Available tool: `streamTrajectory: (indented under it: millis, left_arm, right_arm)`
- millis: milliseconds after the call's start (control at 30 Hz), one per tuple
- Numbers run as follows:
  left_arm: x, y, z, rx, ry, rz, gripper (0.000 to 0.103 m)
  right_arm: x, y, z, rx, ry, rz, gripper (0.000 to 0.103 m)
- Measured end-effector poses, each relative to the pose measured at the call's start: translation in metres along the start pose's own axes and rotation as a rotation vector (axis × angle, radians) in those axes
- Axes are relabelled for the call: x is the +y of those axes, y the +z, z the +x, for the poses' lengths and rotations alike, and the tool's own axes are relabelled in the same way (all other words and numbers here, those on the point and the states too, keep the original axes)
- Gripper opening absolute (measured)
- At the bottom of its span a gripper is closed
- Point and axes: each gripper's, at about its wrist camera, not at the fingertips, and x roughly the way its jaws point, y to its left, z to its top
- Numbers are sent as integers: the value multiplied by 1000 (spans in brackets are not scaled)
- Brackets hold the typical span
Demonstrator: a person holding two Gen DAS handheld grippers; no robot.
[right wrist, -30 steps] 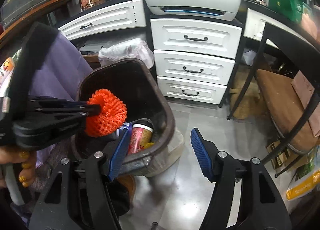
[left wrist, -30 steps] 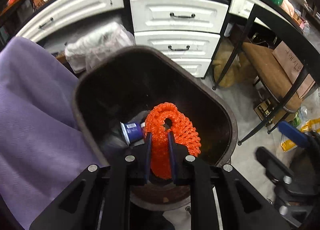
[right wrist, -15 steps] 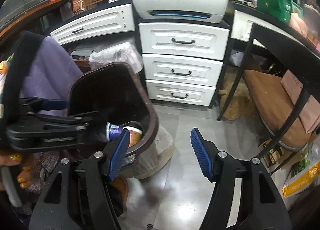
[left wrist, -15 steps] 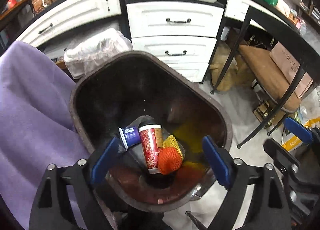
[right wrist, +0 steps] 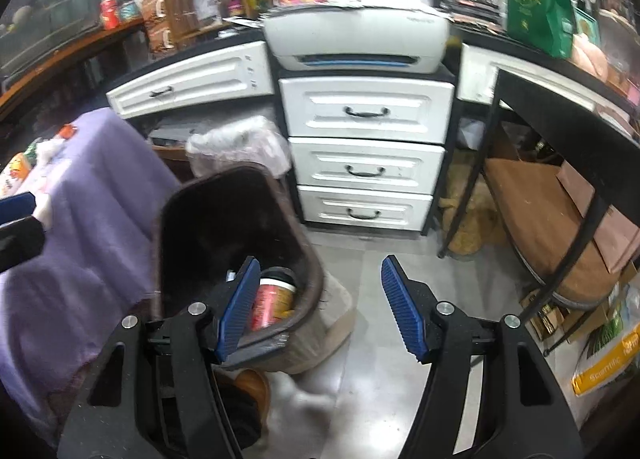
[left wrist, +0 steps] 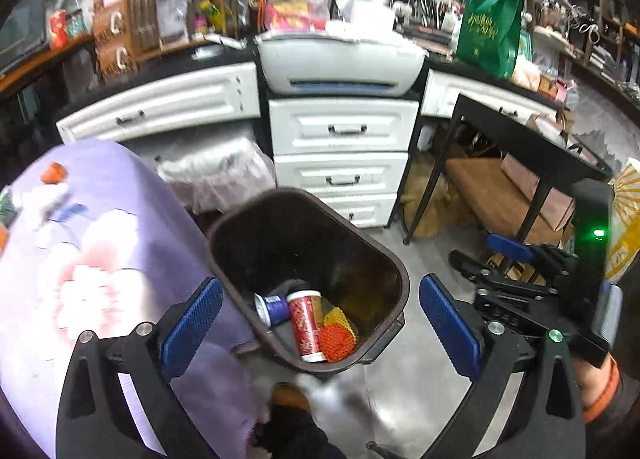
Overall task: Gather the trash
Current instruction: 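Move both grippers back over the table toward the purple bag, then grasp the purple plastic bag with the right gripper and lift it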
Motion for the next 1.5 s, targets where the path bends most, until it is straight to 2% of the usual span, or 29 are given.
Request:
streamTrajectory:
  millis: [100, 233, 300, 367, 433, 467, 767, 933, 1067, 1233, 1433, 1500]
  left_arm:
    - [13, -3, -29, -39, -1, -13, 98]
    - [44, -13, -66, -125, -56, -69, 98]
    - [58, -18, -77, -126, -32, -92, 98]
    - [71, -24, -87, -124, 19, -96, 98]
    - [89, -33, -100, -126, 78, -108, 98]
    - [100, -37, -107, -126, 100, -120, 98]
    - [190, -82, -174, -138, 298, -225, 98]
    - [241, -117, -212, -131, 426, -313, 98]
    - [274, -144, -234, -134, 480, -395, 98]
    - [302, -166, -248, -135, 508, -447, 97]
    - [326, -168, -249, -112, 511, -443, 97]
    - [330, -166, -250, -118, 491, -449, 97]
  right_arm:
    - [21, 7, -9, -16, 36, -40, 63]
    - [58, 15, -25, -32, 115, -93, 63]
    - [76, 18, -32, -34, 160, -117, 64]
    - [103, 19, -42, -40, 212, -165, 65]
    - [126, 19, -50, -47, 253, -205, 73]
    - [144, 20, -55, -55, 286, -235, 74]
    - [282, 12, -84, -35, 568, -464, 75]
    - [354, 1, -92, -17, 678, -595, 77]
    - [397, -8, -92, 5, 722, -668, 77]
    - [442, -10, -90, 17, 755, -740, 77]
    - [487, -11, -79, 21, 768, -847, 77]
    - [500, -8, -71, 30, 768, -870, 77]
